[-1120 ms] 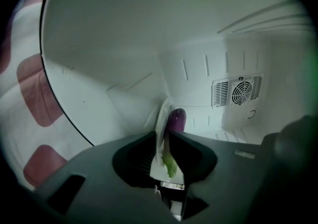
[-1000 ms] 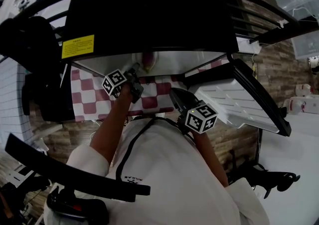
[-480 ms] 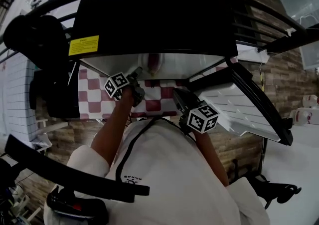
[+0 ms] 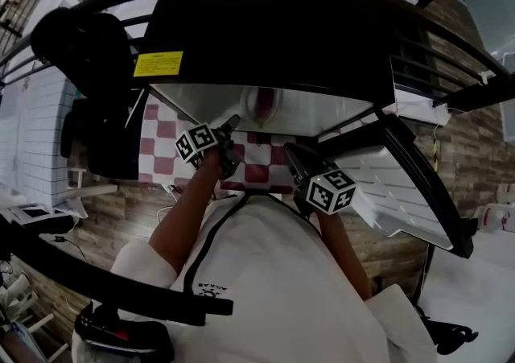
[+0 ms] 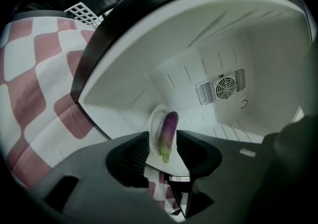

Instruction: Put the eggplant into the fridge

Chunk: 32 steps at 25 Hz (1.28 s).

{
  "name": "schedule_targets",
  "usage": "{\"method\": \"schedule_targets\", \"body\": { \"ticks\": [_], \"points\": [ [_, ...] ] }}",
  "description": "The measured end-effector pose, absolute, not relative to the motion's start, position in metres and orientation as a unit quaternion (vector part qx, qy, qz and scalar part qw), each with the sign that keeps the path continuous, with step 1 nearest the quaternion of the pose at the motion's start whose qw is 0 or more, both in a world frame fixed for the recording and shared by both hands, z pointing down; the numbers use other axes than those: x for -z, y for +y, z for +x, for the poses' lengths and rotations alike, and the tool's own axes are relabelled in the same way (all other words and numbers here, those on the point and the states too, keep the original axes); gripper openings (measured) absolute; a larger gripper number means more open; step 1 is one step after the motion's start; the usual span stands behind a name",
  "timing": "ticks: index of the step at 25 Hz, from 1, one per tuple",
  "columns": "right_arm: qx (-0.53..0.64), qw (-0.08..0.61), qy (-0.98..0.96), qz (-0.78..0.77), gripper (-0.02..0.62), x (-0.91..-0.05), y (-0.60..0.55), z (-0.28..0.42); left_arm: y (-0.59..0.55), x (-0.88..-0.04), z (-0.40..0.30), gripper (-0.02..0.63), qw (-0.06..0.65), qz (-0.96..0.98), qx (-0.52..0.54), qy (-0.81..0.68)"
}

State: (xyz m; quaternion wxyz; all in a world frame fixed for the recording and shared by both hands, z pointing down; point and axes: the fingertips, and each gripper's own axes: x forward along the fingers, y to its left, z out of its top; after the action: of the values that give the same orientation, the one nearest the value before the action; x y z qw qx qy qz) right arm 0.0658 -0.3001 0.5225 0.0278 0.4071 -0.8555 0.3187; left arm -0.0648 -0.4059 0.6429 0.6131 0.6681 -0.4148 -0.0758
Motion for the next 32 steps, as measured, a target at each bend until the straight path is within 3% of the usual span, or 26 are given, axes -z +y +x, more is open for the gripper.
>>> {"method": "schedule_targets", "body": {
  "ticks": [15, 20, 32],
  "points": [
    [-0.307, 0.023, -0.875, 0.375, 0.007, -0.511, -0.295, 0.069, -0.366, -0.596, -0.065, 0.149, 0.557, 0.714, 0.065, -0.419],
    [-0.3, 0.02, -0.878, 0.373, 0.006, -0.505, -0.289, 0.078, -0.354, -0.57, -0.057, 0.112, 0.529, 0.737, 0.067, -0.415],
    [-0.275, 0.017, -0.886, 0.374, 0.007, -0.486, -0.286, 0.084, -0.333, -0.514, -0.036, 0.077, 0.394, 0.824, 0.0, -0.407]
  ]
}}
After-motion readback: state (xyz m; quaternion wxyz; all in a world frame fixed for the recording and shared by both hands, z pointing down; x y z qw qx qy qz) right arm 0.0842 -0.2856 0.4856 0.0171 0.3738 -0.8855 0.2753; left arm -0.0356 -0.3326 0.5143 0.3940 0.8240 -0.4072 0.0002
